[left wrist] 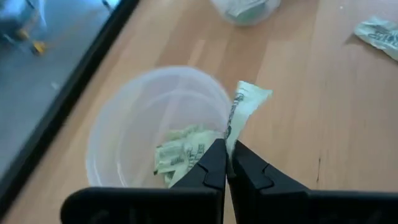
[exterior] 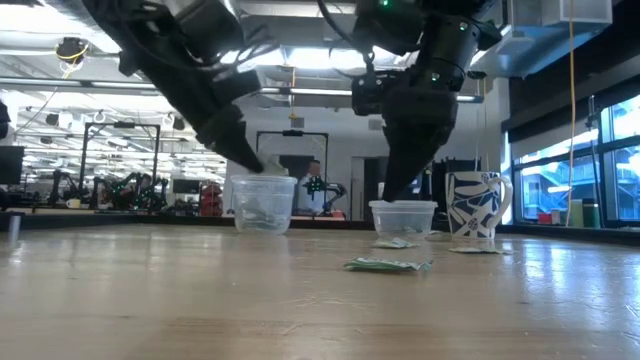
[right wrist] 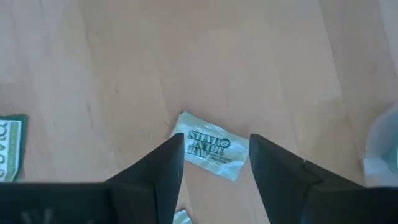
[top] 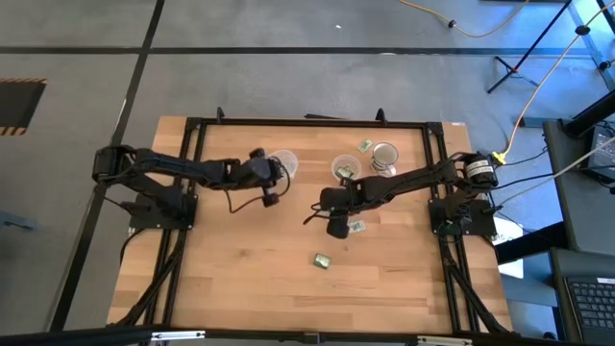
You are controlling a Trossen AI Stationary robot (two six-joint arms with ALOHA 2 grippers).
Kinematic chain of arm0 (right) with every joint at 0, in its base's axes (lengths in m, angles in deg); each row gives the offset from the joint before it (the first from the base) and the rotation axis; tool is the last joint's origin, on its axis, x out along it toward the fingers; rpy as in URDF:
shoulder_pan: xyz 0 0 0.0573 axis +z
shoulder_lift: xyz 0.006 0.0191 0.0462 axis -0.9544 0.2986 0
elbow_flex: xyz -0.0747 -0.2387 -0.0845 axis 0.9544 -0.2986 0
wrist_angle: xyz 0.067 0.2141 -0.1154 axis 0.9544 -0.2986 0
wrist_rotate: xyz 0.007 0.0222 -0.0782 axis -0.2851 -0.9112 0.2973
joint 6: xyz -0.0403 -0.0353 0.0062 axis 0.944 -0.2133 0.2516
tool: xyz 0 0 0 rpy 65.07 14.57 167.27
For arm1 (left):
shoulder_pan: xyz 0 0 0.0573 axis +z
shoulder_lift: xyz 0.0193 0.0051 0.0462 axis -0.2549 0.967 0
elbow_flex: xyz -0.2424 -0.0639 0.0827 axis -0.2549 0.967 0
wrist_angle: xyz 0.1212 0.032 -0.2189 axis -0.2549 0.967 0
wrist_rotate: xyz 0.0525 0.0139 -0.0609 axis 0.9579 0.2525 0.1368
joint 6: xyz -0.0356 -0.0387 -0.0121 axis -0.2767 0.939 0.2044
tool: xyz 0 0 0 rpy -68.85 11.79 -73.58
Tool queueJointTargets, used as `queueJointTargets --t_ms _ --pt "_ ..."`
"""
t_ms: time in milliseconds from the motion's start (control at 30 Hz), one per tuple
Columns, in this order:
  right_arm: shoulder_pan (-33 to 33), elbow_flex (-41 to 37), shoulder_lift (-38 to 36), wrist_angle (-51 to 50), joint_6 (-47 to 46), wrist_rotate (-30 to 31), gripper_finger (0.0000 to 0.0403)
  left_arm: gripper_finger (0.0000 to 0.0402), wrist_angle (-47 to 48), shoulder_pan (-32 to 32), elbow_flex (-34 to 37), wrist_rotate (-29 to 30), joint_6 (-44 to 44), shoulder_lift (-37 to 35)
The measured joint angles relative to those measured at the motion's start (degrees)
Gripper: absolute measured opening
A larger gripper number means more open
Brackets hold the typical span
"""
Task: Pick and place Stevia / Truvia into bins
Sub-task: Put the white stevia packet into the large transparent container
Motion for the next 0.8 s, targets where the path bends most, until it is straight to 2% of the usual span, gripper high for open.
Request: queueJointTargets --t_ms 67,333,800 --pt "-0.04 0.00 0.00 -0.35 -1.00 0.01 0.0184 0.0003 0.87 1.83 -0.05 -2.16 1.74 0.14" --pt "-0.09 0.00 0.00 -0.42 -1.21 0.02 0.0184 0.0004 1.30 5.97 -0.04 -3.58 2.88 0.23" --pt "-0.09 0.02 0.02 -3.13 -3.29 0.00 0.0184 0.0004 1.05 8.60 0.02 -5.23 4.00 0.23"
